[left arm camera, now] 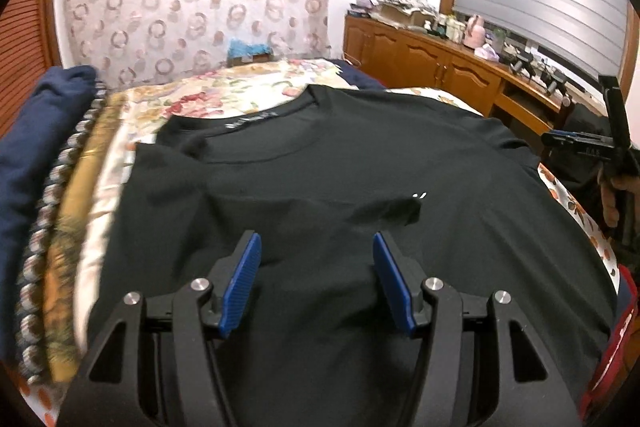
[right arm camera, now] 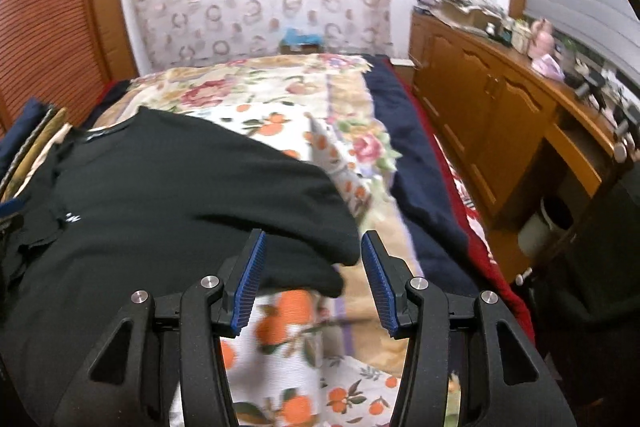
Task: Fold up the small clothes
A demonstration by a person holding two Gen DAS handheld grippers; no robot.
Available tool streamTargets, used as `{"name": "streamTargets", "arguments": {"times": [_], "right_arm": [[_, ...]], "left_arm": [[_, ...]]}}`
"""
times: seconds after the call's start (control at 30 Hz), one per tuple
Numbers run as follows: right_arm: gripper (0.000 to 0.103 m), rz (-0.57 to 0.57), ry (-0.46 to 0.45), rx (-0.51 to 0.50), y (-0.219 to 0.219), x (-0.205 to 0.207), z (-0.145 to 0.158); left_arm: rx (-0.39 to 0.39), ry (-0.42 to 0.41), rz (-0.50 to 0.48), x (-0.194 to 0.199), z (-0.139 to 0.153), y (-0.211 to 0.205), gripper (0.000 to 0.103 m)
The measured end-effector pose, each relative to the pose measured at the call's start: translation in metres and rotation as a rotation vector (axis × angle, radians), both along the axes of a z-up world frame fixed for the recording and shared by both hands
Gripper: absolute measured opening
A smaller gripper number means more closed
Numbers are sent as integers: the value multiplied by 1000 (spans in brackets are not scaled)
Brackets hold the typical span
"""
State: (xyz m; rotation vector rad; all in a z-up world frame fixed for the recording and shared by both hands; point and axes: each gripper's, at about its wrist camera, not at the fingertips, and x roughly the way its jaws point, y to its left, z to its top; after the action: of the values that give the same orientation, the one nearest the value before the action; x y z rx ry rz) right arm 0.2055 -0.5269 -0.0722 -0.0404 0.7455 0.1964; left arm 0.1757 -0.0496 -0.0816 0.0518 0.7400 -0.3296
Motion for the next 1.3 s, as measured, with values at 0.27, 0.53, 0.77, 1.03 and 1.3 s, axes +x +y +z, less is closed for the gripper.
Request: {"name": "streamTargets", "arguments": {"times": [0.27,0.53,0.77,1.03,1.3], "right_arm": [[50,17,65,79,-11,16,-15],[50,58,108,104,-3,29,-22],[37,83,151,150,-4,40,-28],[7,99,98,74,5,36,-20],[4,108,-84,-41,28,18,11]], "left_arm": [[41,125,-85,24,-15,-32,58],[93,113,-100,18,-15,-40,59],[100,112,-98,16,-15,-40,62],[100,113,-97,20,-15,-39,63],[100,114,-95,21,-14,-39,63]]}}
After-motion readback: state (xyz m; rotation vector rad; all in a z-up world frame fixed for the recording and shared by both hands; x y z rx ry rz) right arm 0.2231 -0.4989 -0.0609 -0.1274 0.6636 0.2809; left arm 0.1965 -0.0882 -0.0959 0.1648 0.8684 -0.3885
